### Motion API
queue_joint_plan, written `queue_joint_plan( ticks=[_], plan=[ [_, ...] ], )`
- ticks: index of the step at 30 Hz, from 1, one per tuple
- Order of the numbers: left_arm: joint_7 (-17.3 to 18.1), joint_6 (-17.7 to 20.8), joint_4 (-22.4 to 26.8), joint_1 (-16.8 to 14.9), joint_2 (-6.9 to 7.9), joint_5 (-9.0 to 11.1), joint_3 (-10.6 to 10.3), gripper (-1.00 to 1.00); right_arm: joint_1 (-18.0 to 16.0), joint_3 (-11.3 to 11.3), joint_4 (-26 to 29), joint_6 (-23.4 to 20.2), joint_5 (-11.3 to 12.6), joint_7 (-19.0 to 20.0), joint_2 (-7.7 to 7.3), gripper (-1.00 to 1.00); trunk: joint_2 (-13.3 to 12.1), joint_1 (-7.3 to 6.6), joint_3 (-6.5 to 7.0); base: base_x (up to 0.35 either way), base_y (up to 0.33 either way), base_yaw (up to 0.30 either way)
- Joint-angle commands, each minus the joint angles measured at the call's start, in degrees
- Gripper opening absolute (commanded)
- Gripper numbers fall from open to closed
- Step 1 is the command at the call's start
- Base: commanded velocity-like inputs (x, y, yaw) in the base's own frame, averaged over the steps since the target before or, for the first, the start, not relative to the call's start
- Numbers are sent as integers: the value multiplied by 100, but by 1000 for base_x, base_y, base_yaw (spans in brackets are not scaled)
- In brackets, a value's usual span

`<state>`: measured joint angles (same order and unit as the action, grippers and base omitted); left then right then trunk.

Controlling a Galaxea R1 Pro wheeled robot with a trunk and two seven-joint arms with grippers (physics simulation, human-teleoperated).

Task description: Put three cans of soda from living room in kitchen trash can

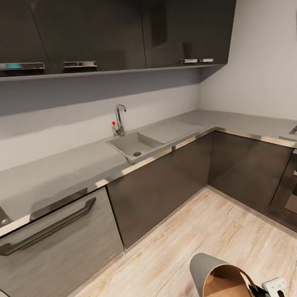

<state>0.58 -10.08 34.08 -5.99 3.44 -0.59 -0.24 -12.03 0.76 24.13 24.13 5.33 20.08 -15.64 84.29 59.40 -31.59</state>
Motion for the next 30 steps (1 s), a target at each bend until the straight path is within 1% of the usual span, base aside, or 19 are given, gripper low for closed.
queue_joint_plan(
  ticks=[1,2,4,6,7,9,10,12,14,18,19,20,22,23,24,25,27,29,30],
  plan=[
    [-1,25,-2,-192,-5,-7,3,100,-2,36,9,-1,21,39,-5,-100,-41,-23,18,0,0,0],
    [-6,62,-5,-359,-10,-12,4,100,-5,59,14,-2,21,46,-8,-100,-81,-45,36,0,0,0],
    [-9,145,6,-504,-11,-10,6,100,-7,80,38,-5,21,50,-12,-100,-161,-89,72,0,0,0],
    [-21,366,28,-718,-10,1,8,100,-8,94,162,-13,21,67,-15,-100,-242,-133,108,0,0,0],
    [-26,494,42,-860,-10,8,11,100,-9,96,333,-29,21,115,-13,-100,-282,-155,126,0,0,0],
    [-28,580,55,-989,-10,16,12,100,-8,99,550,-54,21,195,-15,-100,-362,-199,162,0,0,0],
    [-26,658,96,-1149,-21,19,14,100,-5,103,932,-92,21,312,-12,-100,-402,-221,179,0,0,0],
    [-25,700,192,-1242,-37,17,13,100,-3,106,1410,-321,16,378,-10,-100,-482,-265,215,0,0,0],
    [-9,728,333,-1295,-42,21,-2,100,8,113,2486,-1325,5,427,-10,-100,-563,-308,251,0,0,0],
    [6,717,413,-1308,-39,24,4,100,95,119,3417,-2133,-6,444,-4,-100,-723,-396,323,0,0,0],
    [10,727,500,-1308,-38,27,8,100,129,161,3600,-2281,-1,452,-3,-100,-763,-418,341,0,0,0],
    [10,732,552,-1308,-37,28,10,100,141,210,3655,-2332,1,461,-2,-100,-803,-440,359,0,0,0],
    [15,743,734,-1309,-37,34,12,100,171,452,3695,-2406,0,492,-2,-100,-883,-484,395,0,0,0],
    [16,745,869,-1309,-33,38,12,100,211,627,3687,-2367,0,560,-3,-100,-924,-506,413,0,0,0],
    [17,743,934,-1307,-32,37,9,100,253,709,3678,-2317,2,628,-6,-100,-964,-528,431,0,0,0],
    [18,739,1042,-1289,-32,34,0,100,364,882,3650,-2189,1,796,-7,-100,-1004,-550,449,0,0,0],
    [17,728,1116,-1266,-33,30,-7,100,476,1062,3604,-2063,-6,963,-8,-100,-1084,-594,485,0,0,0],
    [1,685,1243,-1215,-43,17,-27,100,664,1408,3481,-1857,-30,1218,3,-100,-1124,-616,503,0,0,0],
    [-1,678,1249,-1211,-43,16,-27,100,677,1432,3466,-1842,-31,1244,15,-100,-1124,-616,503,0,0,0]
  ],
)
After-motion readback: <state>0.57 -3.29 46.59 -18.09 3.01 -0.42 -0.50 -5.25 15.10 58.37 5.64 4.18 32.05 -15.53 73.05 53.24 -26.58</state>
